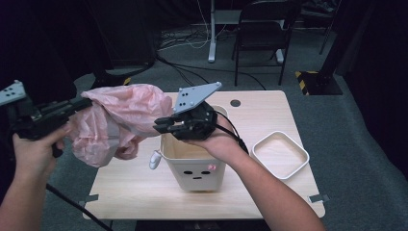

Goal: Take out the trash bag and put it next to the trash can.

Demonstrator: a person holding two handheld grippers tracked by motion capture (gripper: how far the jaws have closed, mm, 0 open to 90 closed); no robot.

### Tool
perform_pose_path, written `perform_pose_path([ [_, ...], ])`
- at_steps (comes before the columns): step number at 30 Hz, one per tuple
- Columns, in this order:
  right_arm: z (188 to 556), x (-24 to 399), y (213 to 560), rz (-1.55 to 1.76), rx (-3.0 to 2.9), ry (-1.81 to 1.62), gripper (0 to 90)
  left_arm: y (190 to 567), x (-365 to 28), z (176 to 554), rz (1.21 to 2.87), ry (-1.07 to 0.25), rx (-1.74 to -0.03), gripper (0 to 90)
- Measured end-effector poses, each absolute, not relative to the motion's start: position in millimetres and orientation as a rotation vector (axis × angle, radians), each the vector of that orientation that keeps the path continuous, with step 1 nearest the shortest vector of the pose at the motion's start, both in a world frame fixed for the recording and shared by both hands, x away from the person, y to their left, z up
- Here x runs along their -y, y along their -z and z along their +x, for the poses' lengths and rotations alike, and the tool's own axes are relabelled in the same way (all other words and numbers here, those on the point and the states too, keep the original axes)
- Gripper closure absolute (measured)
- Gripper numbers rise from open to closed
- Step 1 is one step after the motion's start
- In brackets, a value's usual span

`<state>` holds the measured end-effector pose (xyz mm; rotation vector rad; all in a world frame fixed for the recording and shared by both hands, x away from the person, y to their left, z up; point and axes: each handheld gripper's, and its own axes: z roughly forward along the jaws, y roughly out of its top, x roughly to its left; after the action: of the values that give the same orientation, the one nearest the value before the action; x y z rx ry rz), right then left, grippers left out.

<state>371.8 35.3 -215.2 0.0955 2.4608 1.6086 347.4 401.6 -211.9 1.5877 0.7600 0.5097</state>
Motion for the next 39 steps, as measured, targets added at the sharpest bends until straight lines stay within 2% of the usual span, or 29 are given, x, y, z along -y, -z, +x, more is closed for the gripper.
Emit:
perform_pose_path([
  [12,366,-11,221,0.151,-2.427,-1.592,71.5,246,-408,368,1.600,-0.510,-0.889,89.7],
  [19,359,3,225,0.162,-2.396,-1.590,70.4,262,-394,376,1.657,-0.562,-0.916,89.6],
  [39,346,34,234,0.207,-2.320,-1.609,69.6,320,-387,391,1.674,-0.513,-0.998,89.6],
])
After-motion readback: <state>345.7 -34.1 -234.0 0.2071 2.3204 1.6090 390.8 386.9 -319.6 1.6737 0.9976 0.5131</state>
